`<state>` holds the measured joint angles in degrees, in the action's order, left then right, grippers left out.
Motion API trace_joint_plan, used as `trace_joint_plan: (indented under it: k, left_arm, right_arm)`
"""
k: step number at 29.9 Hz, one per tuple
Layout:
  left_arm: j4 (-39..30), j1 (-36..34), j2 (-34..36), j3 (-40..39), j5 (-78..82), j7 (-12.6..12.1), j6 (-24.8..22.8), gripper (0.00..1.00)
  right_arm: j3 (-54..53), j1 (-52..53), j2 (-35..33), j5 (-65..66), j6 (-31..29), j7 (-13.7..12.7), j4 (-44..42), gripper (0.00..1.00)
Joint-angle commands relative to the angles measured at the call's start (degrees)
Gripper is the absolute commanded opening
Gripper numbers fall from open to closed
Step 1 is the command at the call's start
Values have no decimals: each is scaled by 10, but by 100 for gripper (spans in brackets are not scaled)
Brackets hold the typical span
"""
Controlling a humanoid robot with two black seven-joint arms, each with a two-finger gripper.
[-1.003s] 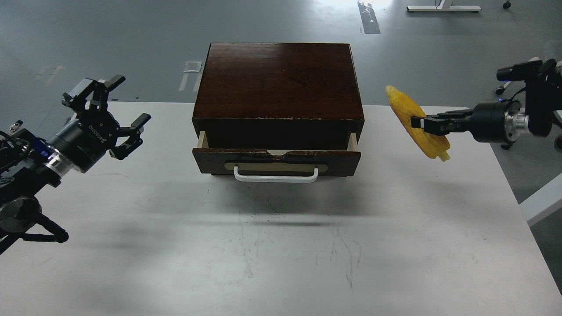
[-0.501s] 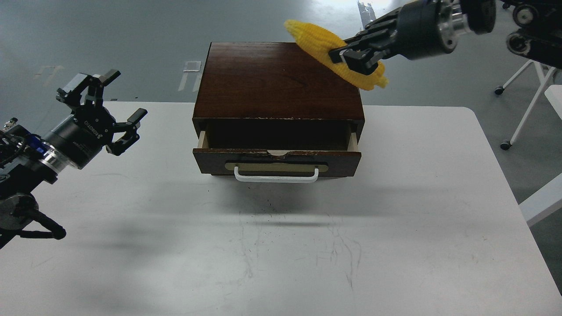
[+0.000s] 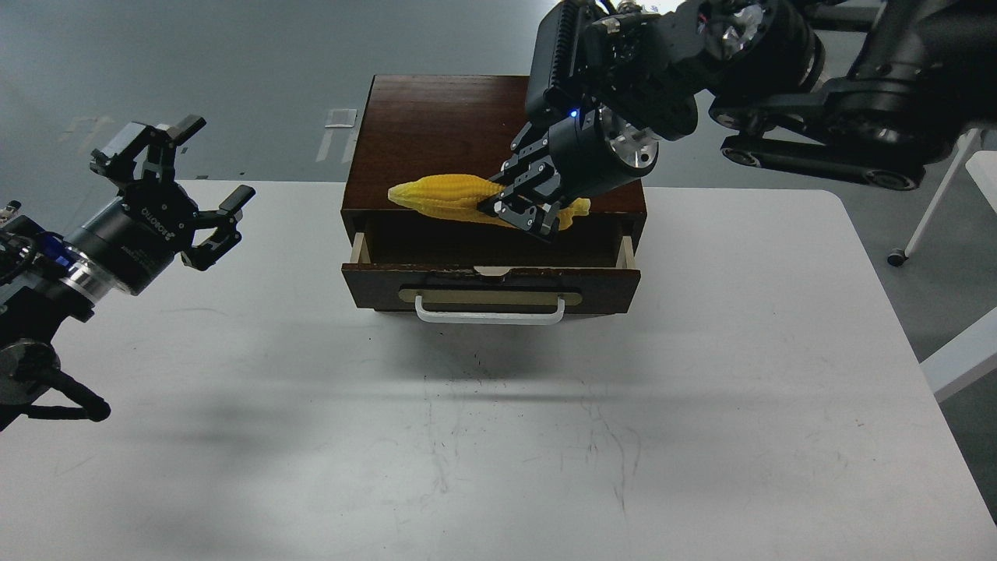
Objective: Put corn in drawer with both arms
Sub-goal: 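Lower the corn into the drawer and open the right gripper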
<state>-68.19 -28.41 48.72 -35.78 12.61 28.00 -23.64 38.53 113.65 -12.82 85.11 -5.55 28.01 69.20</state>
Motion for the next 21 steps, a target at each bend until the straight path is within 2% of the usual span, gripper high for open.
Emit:
trace_joint_plan:
  k: [1, 6, 12, 14, 15, 17, 19, 21]
  left_arm:
    - [0, -1, 1, 0, 0, 0, 0, 99]
    - [0, 0, 1, 0, 0, 0, -1, 99]
    - [0, 0, 1, 0, 0, 0, -1, 99]
    - [0, 0, 3, 0, 0, 0, -1, 99]
    - [0, 0, 5, 0, 0, 0, -2, 99]
    - [-3, 0, 5, 0, 0, 0, -1, 99]
    - [-3, 0, 5, 0, 0, 0, -2, 99]
    - [-3, 0, 5, 0, 0, 0, -1, 99]
  right_arm:
    - [13, -4, 15, 23, 9, 0, -4, 14]
    - [15, -9, 25, 23, 9, 0, -10, 15]
    - [15, -33, 30, 23, 9, 0, -32, 24]
    - [15, -37, 31, 23, 9, 0, -36, 29]
    - [15, -40, 31, 22, 9, 0, -36, 36]
    - [15, -40, 31, 21, 9, 0, -36, 45]
    - [15, -40, 31, 21, 9, 0, -36, 47]
    - [15, -40, 31, 20, 9, 0, -36, 55]
